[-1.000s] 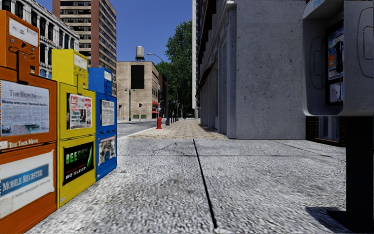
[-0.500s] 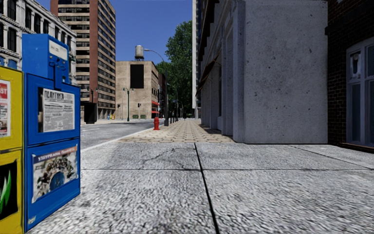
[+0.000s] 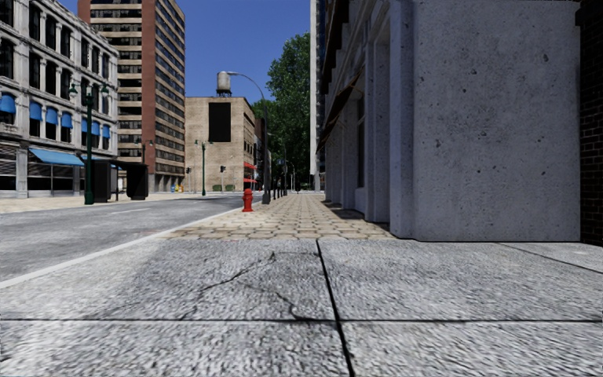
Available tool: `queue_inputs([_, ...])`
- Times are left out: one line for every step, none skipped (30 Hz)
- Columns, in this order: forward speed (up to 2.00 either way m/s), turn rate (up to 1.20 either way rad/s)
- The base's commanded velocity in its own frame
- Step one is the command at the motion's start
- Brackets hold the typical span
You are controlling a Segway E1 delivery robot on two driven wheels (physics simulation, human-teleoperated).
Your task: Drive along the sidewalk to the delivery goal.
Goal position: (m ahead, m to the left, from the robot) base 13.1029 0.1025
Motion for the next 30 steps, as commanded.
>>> queue_inputs([2.00,0.00])
queue_inputs([2.00,0.00])
queue_inputs([2.00,0.00])
queue_inputs([2.00,0.00])
queue_inputs([2.00,0.00])
queue_inputs([2.00,0.00])
queue_inputs([2.00,0.00])
queue_inputs([2.00,0.00])
queue_inputs([2.00,0.00])
queue_inputs([2.00,0.00])
queue_inputs([2.00,0.00])
queue_inputs([2.00,0.00])
queue_inputs([2.00,0.00])
queue_inputs([2.00,0.00])
queue_inputs([2.00,0.00])
queue_inputs([2.00,0.00])
queue_inputs([2.00,0.00])
queue_inputs([2.00,0.00])
queue_inputs([2.00,0.00])
queue_inputs([2.00,0.00])
queue_inputs([2.00,0.00])
queue_inputs([2.00,0.00])
queue_inputs([2.00,0.00])
queue_inputs([2.00,0.00])
queue_inputs([2.00,0.00])
queue_inputs([2.00,0.00])
queue_inputs([2.00,0.00])
queue_inputs([2.00,0.00])
queue_inputs([2.00,0.00])
queue_inputs([2.00,0.00])
